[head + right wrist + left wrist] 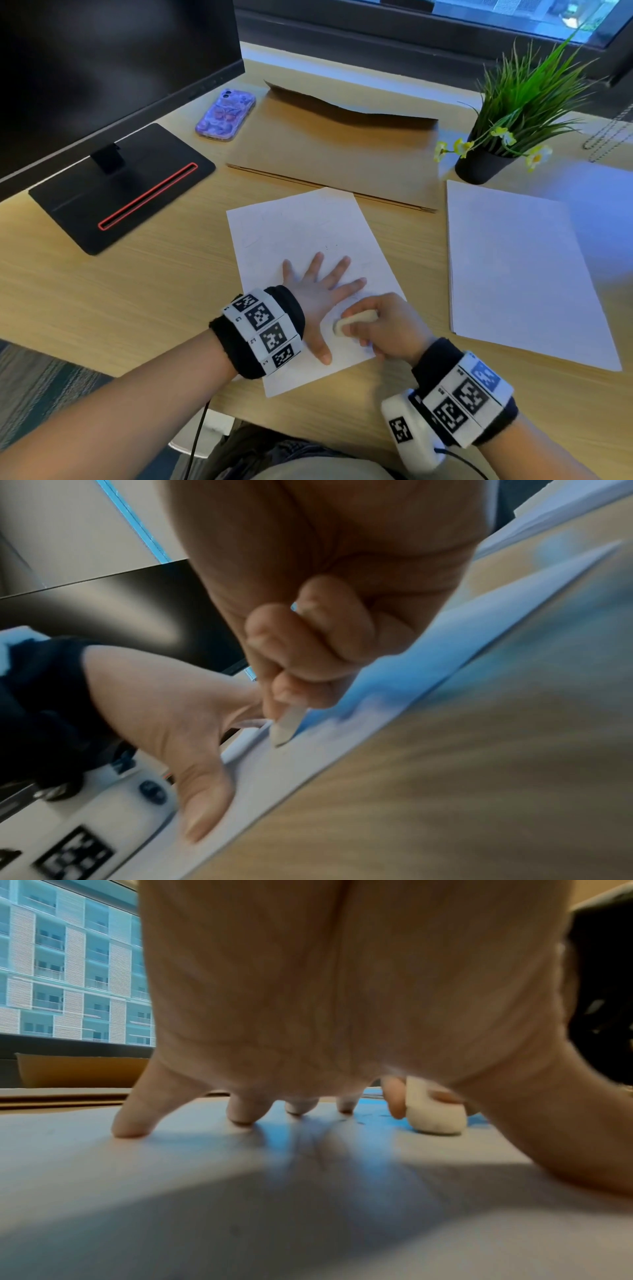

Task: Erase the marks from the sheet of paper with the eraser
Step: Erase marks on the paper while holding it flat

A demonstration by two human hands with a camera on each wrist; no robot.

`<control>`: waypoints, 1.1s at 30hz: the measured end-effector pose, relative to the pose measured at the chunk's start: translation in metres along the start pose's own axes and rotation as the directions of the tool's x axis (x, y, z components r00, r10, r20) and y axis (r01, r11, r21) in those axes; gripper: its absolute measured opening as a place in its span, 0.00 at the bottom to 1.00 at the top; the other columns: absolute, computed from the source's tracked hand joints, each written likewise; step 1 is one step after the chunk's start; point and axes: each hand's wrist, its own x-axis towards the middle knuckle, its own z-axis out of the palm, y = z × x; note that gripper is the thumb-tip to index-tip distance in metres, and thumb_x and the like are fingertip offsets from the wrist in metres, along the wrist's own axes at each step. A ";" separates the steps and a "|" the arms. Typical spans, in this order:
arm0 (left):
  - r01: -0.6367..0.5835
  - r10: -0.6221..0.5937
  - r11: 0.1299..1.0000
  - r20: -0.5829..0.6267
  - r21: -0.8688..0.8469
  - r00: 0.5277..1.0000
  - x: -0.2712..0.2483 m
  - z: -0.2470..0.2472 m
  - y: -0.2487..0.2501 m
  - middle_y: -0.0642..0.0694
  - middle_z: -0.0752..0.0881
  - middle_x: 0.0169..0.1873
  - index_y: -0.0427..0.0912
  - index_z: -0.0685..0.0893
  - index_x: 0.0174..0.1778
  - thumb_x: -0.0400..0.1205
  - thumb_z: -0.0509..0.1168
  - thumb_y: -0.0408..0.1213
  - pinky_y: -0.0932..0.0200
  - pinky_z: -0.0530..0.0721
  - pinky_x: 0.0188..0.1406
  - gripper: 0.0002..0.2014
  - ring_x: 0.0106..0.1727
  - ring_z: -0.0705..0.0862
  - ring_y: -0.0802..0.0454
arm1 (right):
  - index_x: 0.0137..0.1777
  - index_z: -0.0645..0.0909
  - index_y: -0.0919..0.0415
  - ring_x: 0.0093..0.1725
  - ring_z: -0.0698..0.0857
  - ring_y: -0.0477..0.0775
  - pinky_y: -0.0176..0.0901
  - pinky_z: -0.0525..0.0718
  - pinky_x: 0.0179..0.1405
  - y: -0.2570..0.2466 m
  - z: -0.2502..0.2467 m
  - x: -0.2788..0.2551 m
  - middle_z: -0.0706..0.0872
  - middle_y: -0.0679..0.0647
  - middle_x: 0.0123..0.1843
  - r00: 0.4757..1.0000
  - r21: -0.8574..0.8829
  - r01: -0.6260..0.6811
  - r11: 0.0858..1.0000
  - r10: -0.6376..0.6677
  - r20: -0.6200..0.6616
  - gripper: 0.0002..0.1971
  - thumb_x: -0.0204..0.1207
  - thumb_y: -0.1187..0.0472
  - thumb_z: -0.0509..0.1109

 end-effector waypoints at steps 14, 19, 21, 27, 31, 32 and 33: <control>0.000 0.000 1.000 0.010 0.002 1.000 0.002 0.002 -0.001 0.51 0.22 0.77 0.61 0.25 0.77 0.63 0.76 0.61 0.17 0.43 0.68 0.66 0.78 0.25 0.34 | 0.49 0.84 0.52 0.18 0.77 0.35 0.24 0.71 0.19 0.018 -0.011 -0.011 0.81 0.47 0.31 0.992 -0.015 0.021 1.000 -0.023 -0.124 0.05 0.74 0.60 0.74; -0.009 0.009 1.000 0.012 0.017 1.000 0.002 0.003 -0.001 0.51 0.21 0.77 0.62 0.25 0.77 0.63 0.76 0.62 0.18 0.43 0.68 0.66 0.78 0.25 0.34 | 0.48 0.83 0.46 0.26 0.75 0.37 0.24 0.72 0.22 0.013 -0.014 -0.017 0.77 0.40 0.31 0.998 -0.222 0.012 0.975 0.001 0.058 0.06 0.74 0.57 0.74; -0.002 0.002 1.000 0.010 0.021 1.000 0.002 0.002 0.000 0.51 0.21 0.77 0.62 0.25 0.76 0.63 0.76 0.61 0.18 0.44 0.68 0.66 0.78 0.25 0.35 | 0.51 0.85 0.51 0.20 0.76 0.36 0.24 0.71 0.19 0.007 -0.019 -0.005 0.79 0.44 0.27 1.000 -0.181 0.014 0.983 -0.011 0.013 0.07 0.73 0.58 0.74; 0.000 0.000 1.000 0.002 0.024 1.000 0.002 0.003 -0.001 0.51 0.22 0.77 0.62 0.25 0.77 0.63 0.76 0.62 0.18 0.45 0.67 0.66 0.78 0.26 0.34 | 0.46 0.83 0.49 0.21 0.77 0.38 0.25 0.73 0.21 0.016 -0.008 -0.017 0.80 0.46 0.31 0.999 -0.105 -0.009 0.994 0.005 -0.037 0.05 0.73 0.58 0.75; 0.003 -0.003 0.999 -0.005 0.048 1.000 0.003 0.003 0.000 0.50 0.22 0.77 0.61 0.25 0.77 0.63 0.75 0.63 0.18 0.46 0.68 0.66 0.78 0.27 0.34 | 0.47 0.84 0.52 0.17 0.73 0.40 0.32 0.72 0.16 0.017 -0.013 -0.018 0.80 0.50 0.27 0.997 -0.025 -0.051 0.998 0.052 0.060 0.05 0.74 0.62 0.74; 0.003 -0.003 0.999 -0.005 0.049 1.000 0.003 0.003 0.000 0.50 0.22 0.77 0.61 0.24 0.77 0.63 0.75 0.63 0.18 0.47 0.68 0.66 0.78 0.27 0.34 | 0.49 0.85 0.53 0.15 0.72 0.39 0.32 0.71 0.15 0.017 -0.017 -0.011 0.80 0.51 0.27 0.998 -0.004 -0.054 0.999 0.054 -0.009 0.05 0.74 0.62 0.74; 0.004 -0.004 0.999 -0.006 0.050 1.000 0.003 0.003 0.000 0.50 0.22 0.77 0.61 0.24 0.76 0.63 0.75 0.63 0.18 0.47 0.68 0.66 0.78 0.27 0.34 | 0.50 0.85 0.54 0.14 0.72 0.38 0.31 0.71 0.15 0.016 -0.019 -0.005 0.80 0.51 0.27 0.995 0.028 -0.056 0.998 0.058 -0.081 0.06 0.74 0.61 0.74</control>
